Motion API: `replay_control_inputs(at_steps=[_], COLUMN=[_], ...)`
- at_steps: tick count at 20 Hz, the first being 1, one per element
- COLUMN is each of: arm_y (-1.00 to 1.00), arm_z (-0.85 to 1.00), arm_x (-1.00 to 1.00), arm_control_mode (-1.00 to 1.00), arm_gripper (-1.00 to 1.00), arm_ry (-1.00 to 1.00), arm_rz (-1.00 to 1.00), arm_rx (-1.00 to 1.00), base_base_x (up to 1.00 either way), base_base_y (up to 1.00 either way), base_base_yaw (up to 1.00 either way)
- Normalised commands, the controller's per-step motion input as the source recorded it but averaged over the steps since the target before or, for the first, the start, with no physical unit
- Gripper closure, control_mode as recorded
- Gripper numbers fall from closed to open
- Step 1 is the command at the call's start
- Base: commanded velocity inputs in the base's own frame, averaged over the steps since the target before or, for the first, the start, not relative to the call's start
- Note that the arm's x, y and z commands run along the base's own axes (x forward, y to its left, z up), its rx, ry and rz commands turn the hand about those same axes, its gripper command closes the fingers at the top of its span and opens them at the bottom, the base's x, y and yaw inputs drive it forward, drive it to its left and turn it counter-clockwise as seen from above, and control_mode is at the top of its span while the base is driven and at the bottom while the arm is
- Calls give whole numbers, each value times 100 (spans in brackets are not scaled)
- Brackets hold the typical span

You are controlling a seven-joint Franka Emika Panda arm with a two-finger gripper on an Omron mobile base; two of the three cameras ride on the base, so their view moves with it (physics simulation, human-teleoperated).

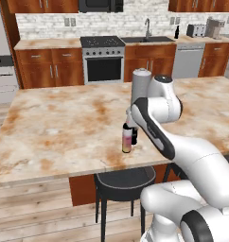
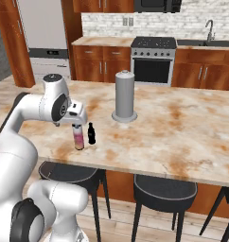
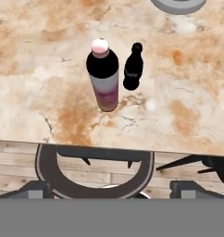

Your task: Place the large bottle from the dining counter next to the other large bottle outside the sink, and place the small bottle from the dining counter next to the other small bottle inside the sink.

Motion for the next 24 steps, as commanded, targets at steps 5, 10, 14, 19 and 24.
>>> replay_control_inputs(at_steps=[5, 10, 14, 19, 24], arm_y=[8, 7, 7, 3, 1], arm_z=[-19, -13, -4, 0, 0], arm_x=[2, 10, 6, 9, 15], arm_control_mode=[-100, -100, -100, -100, -100], arm_gripper=[-100, -100, -100, -100, -100], arm_ry=[0, 0, 0, -1, -3], arm_rz=[0, 0, 0, 0, 0], arm_rx=[0, 0, 0, 0, 0], base_base_x=[0, 0, 0, 0, 0], base_base_y=[0, 0, 0, 0, 0], base_base_yaw=[0, 0, 0, 0, 0])
